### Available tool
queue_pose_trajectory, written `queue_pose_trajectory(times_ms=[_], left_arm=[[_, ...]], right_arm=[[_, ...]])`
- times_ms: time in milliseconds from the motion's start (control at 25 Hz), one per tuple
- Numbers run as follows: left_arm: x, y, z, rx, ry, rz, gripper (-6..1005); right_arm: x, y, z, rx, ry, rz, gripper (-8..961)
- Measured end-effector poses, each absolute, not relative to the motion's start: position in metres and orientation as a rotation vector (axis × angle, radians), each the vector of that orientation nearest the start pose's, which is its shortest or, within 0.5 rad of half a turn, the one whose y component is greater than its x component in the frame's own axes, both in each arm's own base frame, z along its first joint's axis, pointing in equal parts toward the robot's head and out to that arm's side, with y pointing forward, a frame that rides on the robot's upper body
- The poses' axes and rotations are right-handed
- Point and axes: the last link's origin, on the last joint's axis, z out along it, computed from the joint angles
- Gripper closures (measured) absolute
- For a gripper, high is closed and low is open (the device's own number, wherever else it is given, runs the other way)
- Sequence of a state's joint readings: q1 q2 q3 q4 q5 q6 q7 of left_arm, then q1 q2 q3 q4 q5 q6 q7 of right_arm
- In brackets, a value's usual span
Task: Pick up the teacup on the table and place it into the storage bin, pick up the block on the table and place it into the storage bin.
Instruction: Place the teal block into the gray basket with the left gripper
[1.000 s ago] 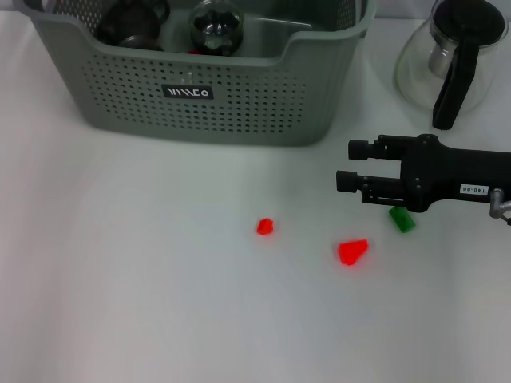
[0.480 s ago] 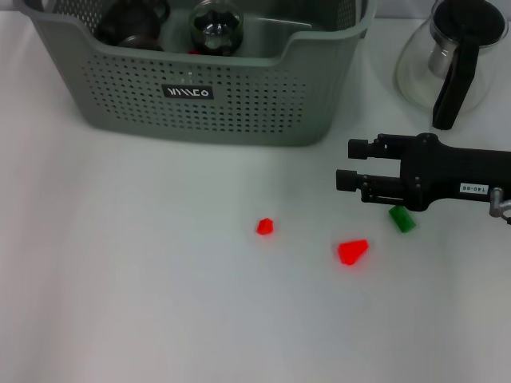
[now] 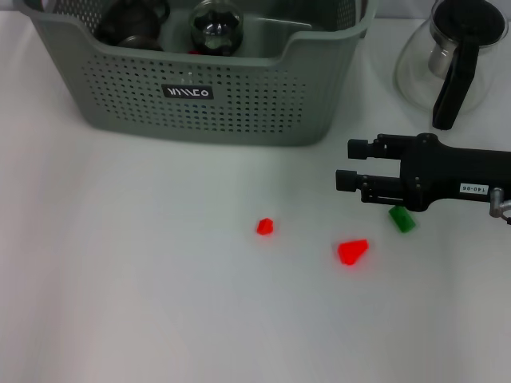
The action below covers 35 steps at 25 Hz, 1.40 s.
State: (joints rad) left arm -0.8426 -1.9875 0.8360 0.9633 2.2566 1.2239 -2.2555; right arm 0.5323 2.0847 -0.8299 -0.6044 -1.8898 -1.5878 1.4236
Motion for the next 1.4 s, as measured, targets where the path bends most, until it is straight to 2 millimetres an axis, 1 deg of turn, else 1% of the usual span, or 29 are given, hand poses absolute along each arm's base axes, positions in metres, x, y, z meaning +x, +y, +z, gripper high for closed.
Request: queue_pose_trajectory(times_ms=[40,480,800,1200,1400], left_arm=[[-0.1536,0.4606,0.0782,-2.390,-0.910,-0.389,733],[-0.1493,0.4578,0.0733,-2.431,-0.855,-0.355,735],[-0.1486,0.4574,0.0766,-2.401,-0.849,-0.379,730],[-0.1509,0.4559,0.0771,-2.398,-0.840,-0.387,286],[-0.1494,0.4552,0.0776,-2.408,-0.816,-0.384,185]], right_arm=[[0.2428,0.3193,-0.0222,-2.827,0.681,0.813,278],[0.2428,0.3193,-0.0222,-2.827,0.680,0.813,279],[0.2427,0.3194,-0.0221,-2.827,0.679,0.812,279],[0.2423,0.3198,-0.0220,-2.828,0.677,0.812,279],[0.2422,0.3199,-0.0220,-2.828,0.677,0.813,279]])
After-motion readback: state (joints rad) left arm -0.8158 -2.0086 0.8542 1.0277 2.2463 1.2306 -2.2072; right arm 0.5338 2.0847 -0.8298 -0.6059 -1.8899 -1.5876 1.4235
